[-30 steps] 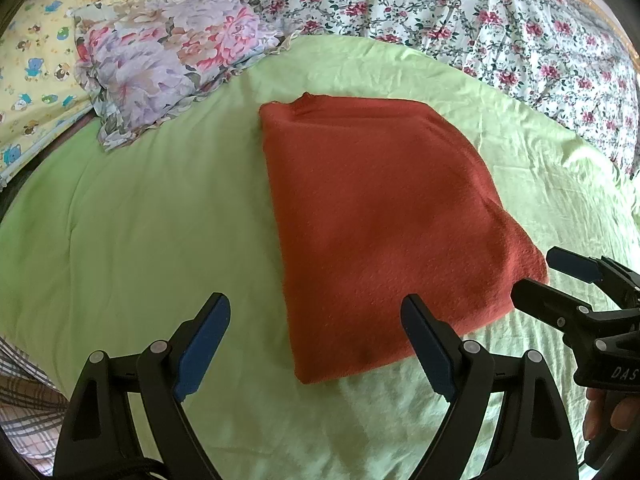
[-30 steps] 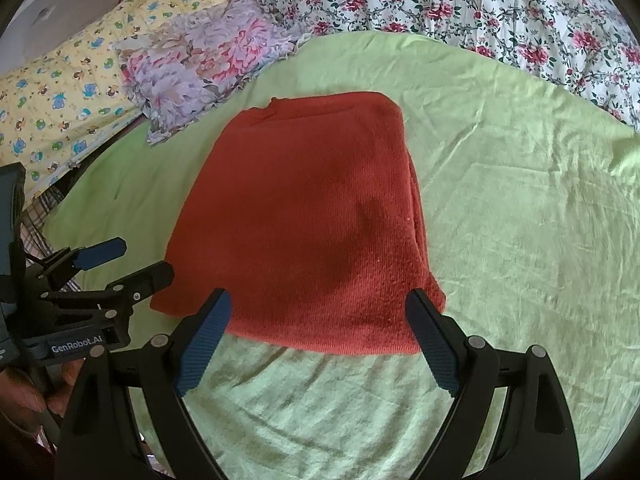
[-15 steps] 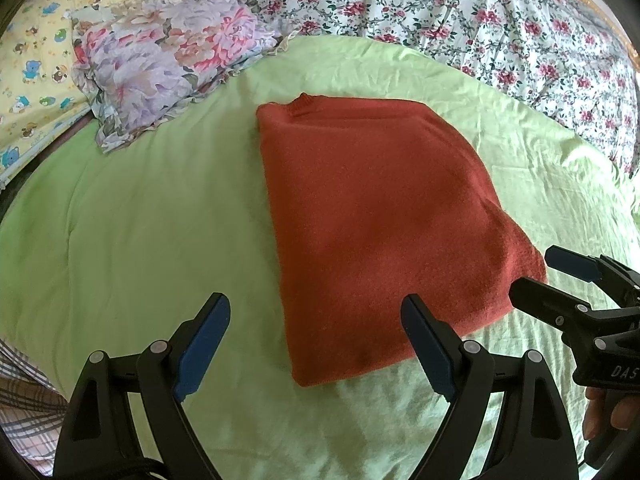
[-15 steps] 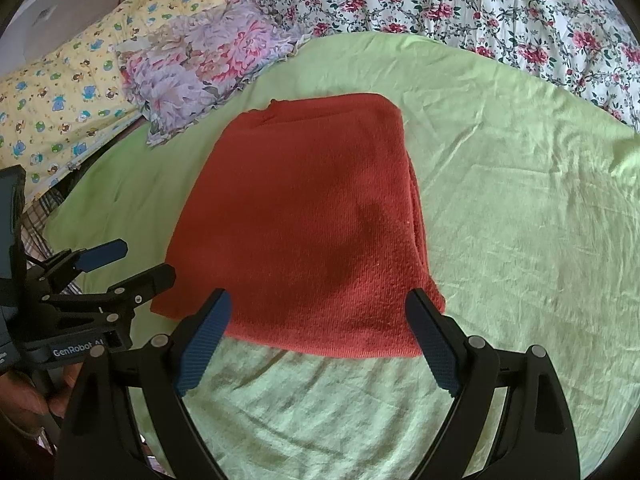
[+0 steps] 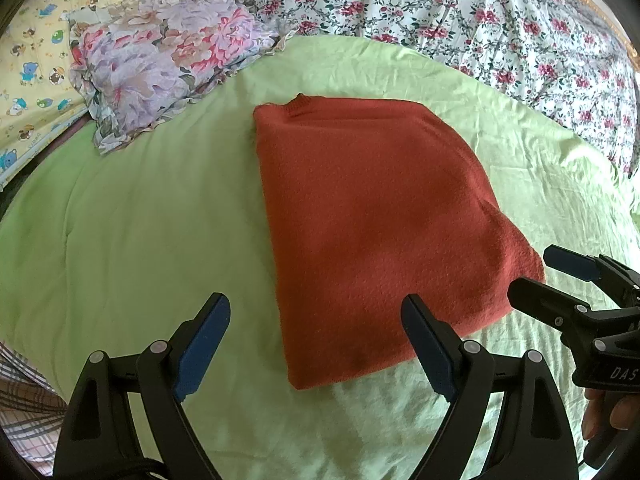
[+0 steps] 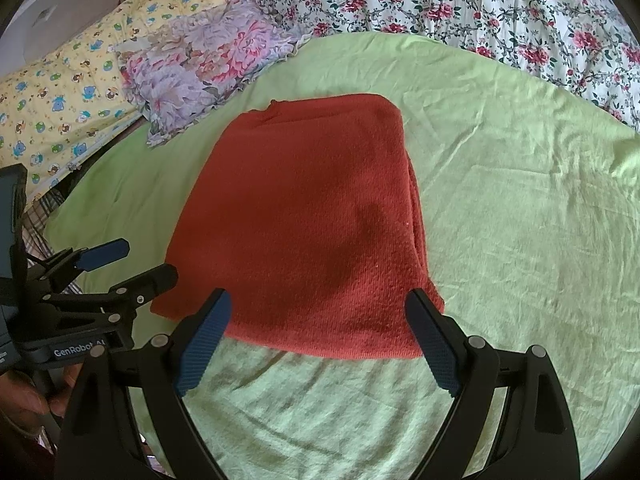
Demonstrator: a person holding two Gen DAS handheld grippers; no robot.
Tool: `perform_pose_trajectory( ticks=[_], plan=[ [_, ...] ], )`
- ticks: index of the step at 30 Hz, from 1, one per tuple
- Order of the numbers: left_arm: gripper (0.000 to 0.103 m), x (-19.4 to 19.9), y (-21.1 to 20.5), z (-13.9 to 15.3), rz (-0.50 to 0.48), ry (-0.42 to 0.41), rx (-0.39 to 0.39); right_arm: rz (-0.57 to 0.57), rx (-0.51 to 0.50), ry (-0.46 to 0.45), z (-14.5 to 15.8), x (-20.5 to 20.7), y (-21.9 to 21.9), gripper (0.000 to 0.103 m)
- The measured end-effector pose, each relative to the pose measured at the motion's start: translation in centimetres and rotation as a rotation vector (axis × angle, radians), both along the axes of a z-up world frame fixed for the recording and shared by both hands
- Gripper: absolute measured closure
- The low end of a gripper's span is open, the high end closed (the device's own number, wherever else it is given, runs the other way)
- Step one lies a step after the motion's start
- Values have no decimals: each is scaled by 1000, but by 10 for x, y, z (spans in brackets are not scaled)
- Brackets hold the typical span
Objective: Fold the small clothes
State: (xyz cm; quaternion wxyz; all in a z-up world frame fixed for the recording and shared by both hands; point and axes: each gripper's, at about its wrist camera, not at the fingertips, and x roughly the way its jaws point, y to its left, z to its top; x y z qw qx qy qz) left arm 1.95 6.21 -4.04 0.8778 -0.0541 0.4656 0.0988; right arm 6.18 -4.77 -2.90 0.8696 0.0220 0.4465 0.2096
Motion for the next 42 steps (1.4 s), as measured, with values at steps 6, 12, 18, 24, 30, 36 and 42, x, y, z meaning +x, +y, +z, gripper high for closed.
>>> perform_pose_trajectory(
  ticks=[6, 12, 18, 24, 30, 36, 42],
  plan=[
    [15, 1, 0, 0, 0, 1, -1, -1, 1, 0, 1, 1, 0, 14],
    [15, 2, -2, 1, -1, -1, 2, -4, 4, -5, 3, 3, 1, 14],
    [15, 4, -2, 1, -5, 2, 0, -4, 7, -8, 3, 4, 2, 14],
    [15, 4, 0, 0, 3, 7, -6, -8, 13, -8, 4, 6, 3, 14],
    [15, 5, 2, 0, 1, 7, -4, -10, 15, -10, 3, 5, 4, 14],
    [15, 7, 2, 0, 3, 9, -4, -16, 17, -13, 3, 8, 2, 14],
    [15, 13, 3, 0, 4, 8, -11, -25, 19, -11, 3, 11, -1, 14]
  ],
)
